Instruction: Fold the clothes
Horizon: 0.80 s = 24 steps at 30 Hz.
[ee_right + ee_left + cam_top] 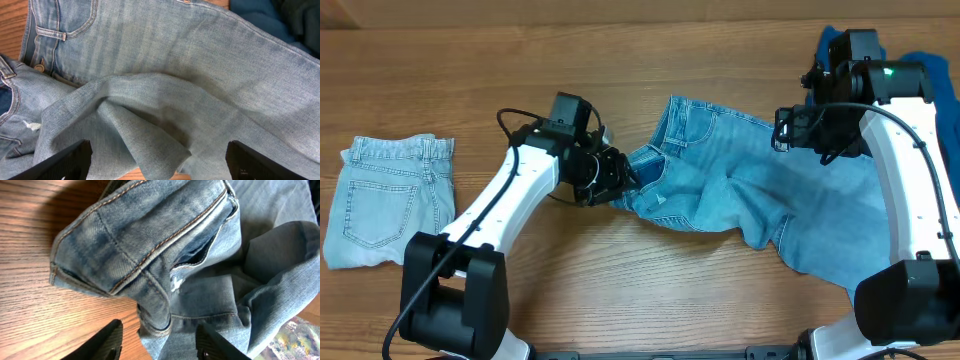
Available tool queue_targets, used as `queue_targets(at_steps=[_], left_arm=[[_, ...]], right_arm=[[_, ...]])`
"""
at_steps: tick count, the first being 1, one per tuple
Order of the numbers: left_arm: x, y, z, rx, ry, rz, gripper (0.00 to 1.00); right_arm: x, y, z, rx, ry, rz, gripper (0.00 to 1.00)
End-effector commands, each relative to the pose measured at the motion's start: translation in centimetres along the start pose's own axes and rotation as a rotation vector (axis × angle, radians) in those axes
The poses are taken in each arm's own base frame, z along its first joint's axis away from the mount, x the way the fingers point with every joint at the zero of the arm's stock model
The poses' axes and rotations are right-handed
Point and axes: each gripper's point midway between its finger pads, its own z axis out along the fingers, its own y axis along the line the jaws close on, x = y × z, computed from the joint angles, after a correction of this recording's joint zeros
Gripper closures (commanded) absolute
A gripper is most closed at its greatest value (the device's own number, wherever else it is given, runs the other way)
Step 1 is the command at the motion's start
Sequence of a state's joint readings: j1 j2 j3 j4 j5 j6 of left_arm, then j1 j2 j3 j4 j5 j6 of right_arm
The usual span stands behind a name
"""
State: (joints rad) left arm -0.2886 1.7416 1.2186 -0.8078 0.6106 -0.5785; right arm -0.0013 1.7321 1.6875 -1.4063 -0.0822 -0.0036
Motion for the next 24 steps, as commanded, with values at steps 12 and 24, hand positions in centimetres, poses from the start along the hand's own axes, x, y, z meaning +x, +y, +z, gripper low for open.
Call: queue_targets(at_steps=[12, 24], left_arm=[[-0.6, -2.1, 2.4, -0.089, -0.115, 0.03, 0.82], [-5.0, 4.8, -11.2, -0.466, -0.392, -0.035, 0.96]], right_arm=[[0.0, 0.0, -0.3, -0.008, -0.009, 0.007, 0.11], [0.0, 0.0, -0.3, -0.008, -0.01, 0.009, 0.11]])
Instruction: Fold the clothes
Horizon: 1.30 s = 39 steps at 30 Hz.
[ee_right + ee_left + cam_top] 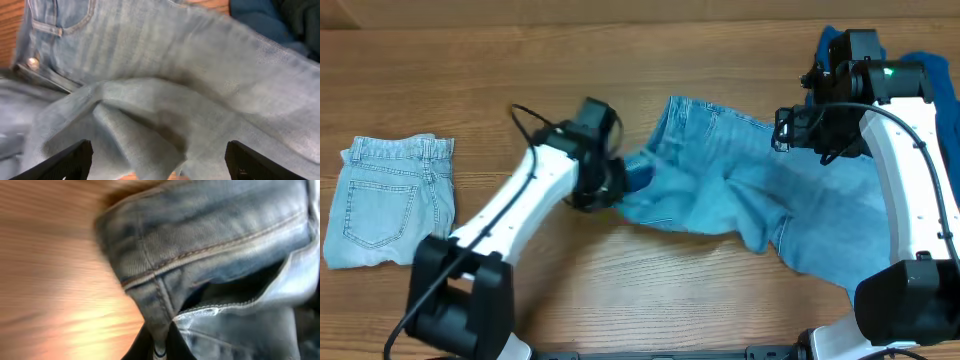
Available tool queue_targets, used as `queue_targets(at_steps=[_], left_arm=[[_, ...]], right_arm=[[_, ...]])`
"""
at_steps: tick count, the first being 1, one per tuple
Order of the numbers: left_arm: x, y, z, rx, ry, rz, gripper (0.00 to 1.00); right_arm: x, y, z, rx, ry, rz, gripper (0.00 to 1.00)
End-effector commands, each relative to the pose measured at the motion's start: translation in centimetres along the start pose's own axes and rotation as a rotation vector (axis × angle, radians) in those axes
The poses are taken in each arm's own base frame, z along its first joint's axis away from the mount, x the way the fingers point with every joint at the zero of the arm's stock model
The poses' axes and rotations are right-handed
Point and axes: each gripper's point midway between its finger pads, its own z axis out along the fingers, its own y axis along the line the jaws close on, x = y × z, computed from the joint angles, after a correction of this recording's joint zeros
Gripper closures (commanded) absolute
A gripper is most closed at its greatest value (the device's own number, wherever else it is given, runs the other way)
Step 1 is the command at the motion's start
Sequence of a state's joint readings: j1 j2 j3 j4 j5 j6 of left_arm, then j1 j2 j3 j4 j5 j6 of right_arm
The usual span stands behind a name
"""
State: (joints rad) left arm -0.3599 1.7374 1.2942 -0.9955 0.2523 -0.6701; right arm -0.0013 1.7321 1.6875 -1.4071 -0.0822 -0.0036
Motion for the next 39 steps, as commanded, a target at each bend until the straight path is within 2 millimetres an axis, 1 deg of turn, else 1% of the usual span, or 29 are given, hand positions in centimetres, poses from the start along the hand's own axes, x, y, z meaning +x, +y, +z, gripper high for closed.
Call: queue_targets(at_steps=[1, 2, 3, 4, 5, 6, 7, 9, 11, 14, 16, 19, 21, 23, 24, 25, 26, 27, 29, 31, 32, 33, 34, 35, 37, 38, 39], left_arm=[[-8.7, 5.8, -13.3, -0.07, -0.419, -0.049, 0.96], [-10.1, 7.1, -17.3, -0.02, -0.513, -0.101, 0.96], [-10.8, 8.4, -21.1, 0.05, -0.588, -0.153, 0.96], [-10.5, 9.1, -22.9, 0.101, -0.606, -0.174, 0.96], [-9.4, 10.0, -23.4, 0.124, -0.583, -0.206, 0.96], [-8.3, 10.6, -23.1, 0.114, -0.544, -0.232, 0.96], [-6.7, 11.2, -22.2, 0.089, -0.474, -0.253, 0.89], [-4.3, 11.3, -20.6, 0.044, -0.355, -0.211, 0.46], [-3.3, 11.2, -20.0, 0.016, -0.31, -0.165, 0.25], [-3.3, 12.0, -20.1, -0.03, -0.317, -0.175, 0.22], [-3.7, 12.0, -20.2, -0.028, -0.333, -0.172, 0.21], [-4.5, 12.0, -20.5, -0.028, -0.368, -0.165, 0.2], [-5.0, 12.0, -20.7, -0.028, -0.389, -0.161, 0.2], [-5.1, 11.9, -20.7, -0.025, -0.395, -0.159, 0.2], [-5.1, 11.9, -20.7, -0.026, -0.395, -0.16, 0.19], [-5.1, 11.9, -20.7, -0.026, -0.395, -0.16, 0.19], [-5.1, 11.9, -20.7, -0.026, -0.395, -0.159, 0.19], [-5.1, 11.9, -20.7, -0.026, -0.393, -0.16, 0.19], [-5.0, 11.9, -20.7, -0.027, -0.392, -0.16, 0.19], [-5.1, 11.9, -20.7, -0.026, -0.392, -0.16, 0.19], [-5.0, 11.9, -20.7, -0.026, -0.392, -0.16, 0.18], [-5.0, 11.9, -20.7, -0.027, -0.392, -0.16, 0.18], [-5.0, 11.9, -20.7, -0.027, -0.392, -0.16, 0.18], [-5.1, 11.9, -20.7, -0.027, -0.393, -0.16, 0.18], [-5.1, 11.9, -20.7, -0.026, -0.393, -0.16, 0.18], [-5.1, 11.9, -20.7, -0.026, -0.394, -0.16, 0.18], [-5.1, 11.9, -20.7, -0.026, -0.394, -0.159, 0.18]], right_arm=[[-0.1, 0.0, -0.3, -0.008, -0.013, 0.009, 0.11], [-0.1, 0.0, -0.3, -0.008, -0.013, 0.009, 0.11], [-0.1, 0.0, -0.3, -0.009, -0.012, 0.009, 0.11], [0.0, 0.0, -0.3, -0.008, -0.008, 0.009, 0.11], [0.1, 0.0, -0.3, -0.008, -0.005, 0.01, 0.11], [0.1, 0.0, -0.3, -0.008, -0.005, 0.01, 0.11], [0.1, 0.0, -0.3, -0.008, -0.005, 0.01, 0.1], [0.1, 0.0, -0.3, -0.009, -0.006, 0.01, 0.07], [0.3, 0.4, -0.3, -0.033, 0.004, 0.01, 0.07], [1.2, 2.5, -0.5, -0.146, 0.041, -0.04, 0.06], [1.6, 3.2, -0.3, -0.172, 0.056, -0.05, 0.06], [2.5, 5.1, 1.0, -0.237, 0.095, -0.07, 0.05], [3.7, 6.7, 3.9, -0.256, 0.14, -0.113, 0.05], [4.9, 8.7, 6.8, -0.282, 0.182, -0.167, 0.05], [5.4, 9.6, 8.6, -0.277, 0.193, -0.203, 0.05], [5.7, 10.2, 9.8, -0.261, 0.198, -0.234, 0.05], [5.9, 10.4, 10.7, -0.239, 0.201, -0.256, 0.06], [6.2, 10.5, 12.0, -0.184, 0.204, -0.285, 0.06], [6.0, 10.3, 13.8, -0.098, 0.196, -0.286, 0.06], [5.9, 10.6, 15.0, -0.082, 0.199, -0.302, 0.06], [6.0, 10.5, 16.3, -0.077, 0.219, -0.301, 0.07], [6.1, 10.5, 16.8, -0.075, 0.23, -0.299, 0.07], [6.4, 10.5, 17.5, -0.082, 0.25, -0.297, 0.13], [7.0, 10.7, 18.1, -0.09, 0.276, -0.297, 0.21], [7.5, 11.3, 18.4, -0.105, 0.294, -0.307, 0.23], [7.6, 11.6, 18.4, -0.105, 0.293, -0.317, 0.28], [7.7, 11.9, 18.4, -0.106, 0.292, -0.326, 0.37]])
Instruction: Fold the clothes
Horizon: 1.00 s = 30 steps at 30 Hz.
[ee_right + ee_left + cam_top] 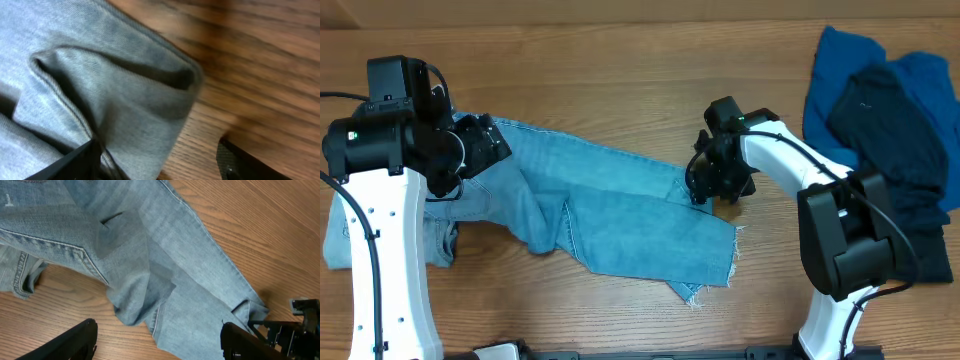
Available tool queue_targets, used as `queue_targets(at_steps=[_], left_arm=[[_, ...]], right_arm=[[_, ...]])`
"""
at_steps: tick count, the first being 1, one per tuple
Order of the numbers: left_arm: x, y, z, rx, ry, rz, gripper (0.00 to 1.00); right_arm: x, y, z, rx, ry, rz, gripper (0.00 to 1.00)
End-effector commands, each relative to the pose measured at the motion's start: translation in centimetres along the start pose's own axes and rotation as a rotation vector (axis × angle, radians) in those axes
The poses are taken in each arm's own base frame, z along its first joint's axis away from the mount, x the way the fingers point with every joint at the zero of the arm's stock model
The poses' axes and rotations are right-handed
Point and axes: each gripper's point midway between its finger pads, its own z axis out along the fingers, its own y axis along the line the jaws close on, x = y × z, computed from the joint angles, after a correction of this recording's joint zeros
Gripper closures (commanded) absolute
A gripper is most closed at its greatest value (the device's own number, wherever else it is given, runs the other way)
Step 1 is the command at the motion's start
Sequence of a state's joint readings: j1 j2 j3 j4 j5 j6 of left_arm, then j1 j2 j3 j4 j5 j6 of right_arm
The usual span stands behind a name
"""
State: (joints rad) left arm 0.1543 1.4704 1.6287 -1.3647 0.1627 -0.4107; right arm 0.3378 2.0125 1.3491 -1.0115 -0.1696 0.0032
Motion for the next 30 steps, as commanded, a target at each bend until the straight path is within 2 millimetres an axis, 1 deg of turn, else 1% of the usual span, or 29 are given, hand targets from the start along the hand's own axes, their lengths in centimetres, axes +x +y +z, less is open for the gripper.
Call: queue_targets(at_steps=[1, 2, 3, 4, 5, 6, 7, 8, 9, 10, 11, 12, 13, 14, 15, 16, 17, 18, 19, 20, 21, 23, 25, 26, 27, 28, 29, 30], left_arm=[[-0.1, -0.1, -0.1, -0.004, -0.008, 0.028, 0.18], [-0.1, -0.1, -0.1, -0.004, -0.008, 0.028, 0.18], [-0.1, -0.1, -0.1, -0.004, -0.008, 0.028, 0.18], [0.0, 0.0, -0.1, -0.004, -0.008, 0.028, 0.18], [0.0, 0.0, -0.1, -0.005, -0.007, 0.028, 0.18], [0.0, 0.0, -0.1, -0.005, -0.007, 0.028, 0.18], [0.0, 0.0, -0.1, -0.005, -0.007, 0.028, 0.18], [-0.1, -0.1, -0.1, -0.004, -0.008, 0.028, 0.18], [-0.1, -0.1, -0.1, -0.004, -0.008, 0.028, 0.18], [0.0, 0.0, -0.1, -0.005, -0.007, 0.028, 0.18], [0.0, 0.0, -0.1, -0.004, -0.006, 0.028, 0.18], [0.0, 0.0, -0.1, -0.005, -0.007, 0.028, 0.18], [0.0, 0.0, -0.1, -0.004, -0.006, 0.028, 0.18], [0.0, 0.0, -0.1, -0.005, -0.006, 0.028, 0.18], [0.0, -0.1, -0.1, -0.004, -0.006, 0.027, 0.18], [0.0, -0.1, -0.1, -0.004, -0.007, 0.028, 0.18], [0.0, -0.1, -0.1, -0.004, -0.007, 0.028, 0.18], [0.0, -0.1, -0.1, -0.004, -0.007, 0.028, 0.18], [-0.1, -0.1, -0.1, -0.004, -0.008, 0.028, 0.18], [-0.1, -0.1, -0.1, -0.004, -0.008, 0.028, 0.18], [0.0, 0.0, -0.1, -0.004, -0.006, 0.028, 0.18], [0.1, -0.1, -0.1, 0.001, 0.002, 0.028, 0.16], [0.5, -0.4, 0.0, 0.019, 0.021, 0.026, 0.12], [0.8, -0.4, 0.2, 0.021, 0.033, 0.024, 0.11], [1.1, -0.3, 0.5, 0.021, 0.044, 0.022, 0.11], [1.4, -0.1, 1.0, 0.018, 0.058, 0.022, 0.09], [1.5, 0.1, 1.5, 0.014, 0.068, 0.026, 0.09], [1.7, 0.0, 2.5, 0.028, 0.076, 0.053, 0.1]], right_arm=[[0.3, 1.7, 0.8, -0.016, 0.017, -0.045, 0.51], [0.4, 2.3, 0.9, -0.014, 0.017, -0.063, 0.77], [0.3, 2.6, 1.0, -0.014, 0.014, -0.07, 0.94], [0.1, 2.8, 1.0, -0.014, 0.006, -0.078, 0.96], [-0.2, 2.8, 0.9, -0.011, -0.007, -0.078, 0.96], [-1.0, 1.4, 0.5, 0.057, -0.035, -0.037, 0.96], [-2.4, -1.2, -0.8, 0.192, -0.088, 0.049, 0.96], [-4.1, -5.0, -3.6, 0.374, -0.165, 0.15, 0.96], [-5.7, -8.4, -7.5, 0.536, -0.258, 0.259, 0.96], [-7.2, -11.0, -12.0, 0.638, -0.356, 0.356, 0.96], [-8.3, -12.7, -15.7, 0.678, -0.439, 0.429, 0.96], [-9.5, -14.0, -19.2, 0.682, -0.528, 0.486, 0.96], [-10.9, -14.8, -22.9, 0.635, -0.626, 0.53, 0.88], [-11.8, -14.7, -24.8, 0.555, -0.674, 0.526, 0.73], [-12.2, -14.2, -25.4, 0.455, -0.676, 0.497, 0.74], [-11.8, -13.8, -24.6, 0.395, -0.639, 0.491, 0.74], [-10.7, -13.1, -23.0, 0.353, -0.557, 0.48, 0.48], [-9.9, -13.0, -22.1, 0.35, -0.509, 0.479, 0.23], [-9.3, -13.0, -21.2, 0.355, -0.468, 0.478, 0.17], [-8.7, -13.0, -20.5, 0.36, -0.436, 0.479, 0.15], [-8.2, -13.5, -20.0, 0.375, -0.411, 0.486, 0.14], [-7.7, -14.7, -20.1, 0.398, -0.401, 0.505, 0.14], [-7.5, -16.4, -20.5, 0.41, -0.415, 0.544, 0.14], [-7.6, -17.6, -20.7, 0.412, -0.428, 0.571, 0.14], [-7.5, -18.4, -20.5, 0.406, -0.426, 0.589, 0.14], [-7.2, -18.9, -20.2, 0.375, -0.414, 0.606, 0.14], [-6.9, -18.9, -19.6, 0.334, -0.389, 0.613, 0.14], [-6.7, -18.3, -18.9, 0.268, -0.357, 0.58, 0.14]])
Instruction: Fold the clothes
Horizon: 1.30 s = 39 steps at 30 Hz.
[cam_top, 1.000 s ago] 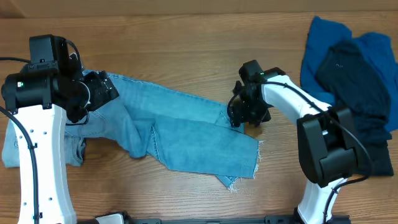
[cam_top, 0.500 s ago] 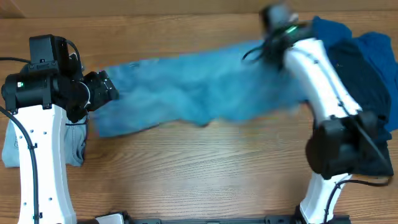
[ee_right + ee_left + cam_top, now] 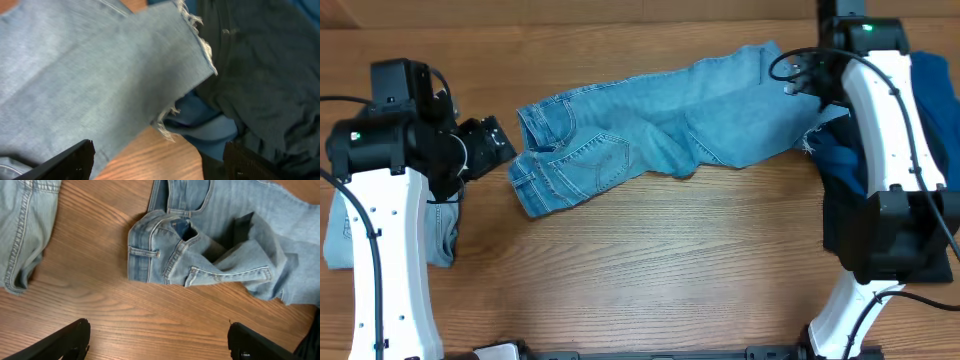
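Note:
Light-blue jeans (image 3: 660, 125) lie stretched across the far middle of the table. Their waistband (image 3: 160, 245) is at the left and a frayed leg hem (image 3: 187, 47) at the right, lapping onto the clothes pile. My left gripper (image 3: 488, 143) hovers left of the waistband. In the left wrist view the left gripper (image 3: 160, 342) is wide open over bare wood. My right gripper (image 3: 796, 76) is above the leg hem at the far right. In its own view the right gripper (image 3: 160, 160) is open and holds nothing.
Folded denim shorts (image 3: 438, 232) lie at the left edge, partly behind my left arm, and show as shorts (image 3: 20, 225) in the left wrist view. A pile of blue and dark clothes (image 3: 935, 100) fills the right side, seen close as dark cloth (image 3: 260, 75).
The jeans have shifted right and towards the far side, their hem now on the right pile. My right gripper has gone from the hem at mid-table to the far right corner. The left arm has barely moved.
The jeans first lay bunched right of centre, my open left gripper at their waistband. It was then shut on the waistband edge. Later the jeans lay drawn out leftward, left gripper open, right gripper at the hem. Now they lie stretched along the far side.

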Available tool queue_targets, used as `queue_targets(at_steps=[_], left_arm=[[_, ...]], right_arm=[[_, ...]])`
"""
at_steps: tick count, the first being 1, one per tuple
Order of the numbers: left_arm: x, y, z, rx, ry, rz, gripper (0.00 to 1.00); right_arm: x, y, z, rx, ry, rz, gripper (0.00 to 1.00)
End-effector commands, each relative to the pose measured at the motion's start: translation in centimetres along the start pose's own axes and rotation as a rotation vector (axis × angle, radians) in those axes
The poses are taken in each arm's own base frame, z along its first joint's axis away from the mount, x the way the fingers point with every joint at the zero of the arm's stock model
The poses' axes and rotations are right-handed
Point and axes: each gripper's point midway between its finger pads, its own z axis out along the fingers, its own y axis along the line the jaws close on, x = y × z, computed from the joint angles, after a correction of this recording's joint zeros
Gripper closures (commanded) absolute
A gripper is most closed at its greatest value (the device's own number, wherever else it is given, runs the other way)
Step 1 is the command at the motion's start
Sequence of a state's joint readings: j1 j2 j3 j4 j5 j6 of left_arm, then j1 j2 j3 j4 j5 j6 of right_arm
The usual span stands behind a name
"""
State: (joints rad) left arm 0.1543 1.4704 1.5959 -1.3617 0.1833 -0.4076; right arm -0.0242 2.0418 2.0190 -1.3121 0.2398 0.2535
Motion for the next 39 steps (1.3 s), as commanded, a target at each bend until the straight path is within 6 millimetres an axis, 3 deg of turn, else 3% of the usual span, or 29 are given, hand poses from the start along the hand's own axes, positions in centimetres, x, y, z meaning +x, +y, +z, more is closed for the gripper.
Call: queue_targets(at_steps=[1, 4, 6, 8, 9, 12, 14, 19, 26, 30, 31, 32, 33, 35, 37, 39], left_arm=[[1.1, -0.5, 2.3, 0.049, 0.049, 0.102, 0.1], [0.7, -2.0, 3.8, 0.136, 0.024, 0.288, 0.08], [-1.1, -3.4, 3.7, 0.178, -0.058, 0.324, 0.1], [-3.3, -6.1, 3.0, 0.288, -0.166, 0.372, 0.12], [-3.5, -7.2, 2.7, 0.326, -0.183, 0.393, 0.11], [-1.9, -9.9, 3.7, 0.365, -0.152, 0.481, 0.08], [0.2, -11.9, 5.8, 0.351, -0.088, 0.574, 0.07], [2.7, -11.6, 10.3, 0.229, 0.039, 0.611, 0.07], [3.1, -11.2, 10.9, 0.216, 0.072, 0.604, 0.06], [3.3, -11.0, 10.9, 0.211, 0.084, 0.602, 0.06], [3.3, -11.0, 10.9, 0.211, 0.084, 0.596, 0.06], [3.3, -11.1, 10.9, 0.211, 0.085, 0.585, 0.06], [3.3, -11.1, 10.9, 0.213, 0.086, 0.582, 0.06], [3.3, -11.1, 10.9, 0.213, 0.087, 0.582, 0.08], [3.5, -10.9, 10.9, 0.209, 0.096, 0.58, 0.18], [3.6, -10.9, 10.9, 0.208, 0.098, 0.58, 0.44]], right_arm=[[1.7, 1.7, 1.2, -0.151, 0.109, -0.084, 0.14], [1.3, 1.2, 1.4, -0.128, 0.09, -0.107, 0.13], [-0.1, 1.4, 1.5, -0.136, 0.039, -0.097, 0.16], [-1.3, 1.3, 1.6, -0.144, -0.008, -0.08, 0.17], [-1.6, 1.1, 1.9, -0.143, -0.011, -0.072, 0.17], [-2.1, 0.0, 3.8, -0.134, -0.001, -0.042, 0.16], [-2.8, -0.7, 5.5, -0.126, -0.005, -0.052, 0.15], [-6.6, -1.0, 8.0, -0.192, -0.124, -0.044, 0.18], [-7.7, -0.7, 13.7, -0.192, -0.148, -0.133, 0.17], [-7.8, -1.7, 16.4, -0.184, -0.142, -0.111, 0.18], [-7.5, -1.8, 16.9, -0.185, -0.129, -0.109, 0.25], [-7.2, -1.8, 17.1, -0.187, -0.118, -0.108, 0.74], [-7.3, -1.8, 17.0, -0.188, -0.121, -0.107, 0.96], [-7.9, -1.7, 15.5, -0.203, -0.119, -0.102, 0.96], [-8.3, -0.9, 13.3, -0.264, -0.115, -0.105, 0.96], [-8.2, -1.3, 9.0, -0.291, -0.084, -0.049, 0.96]])
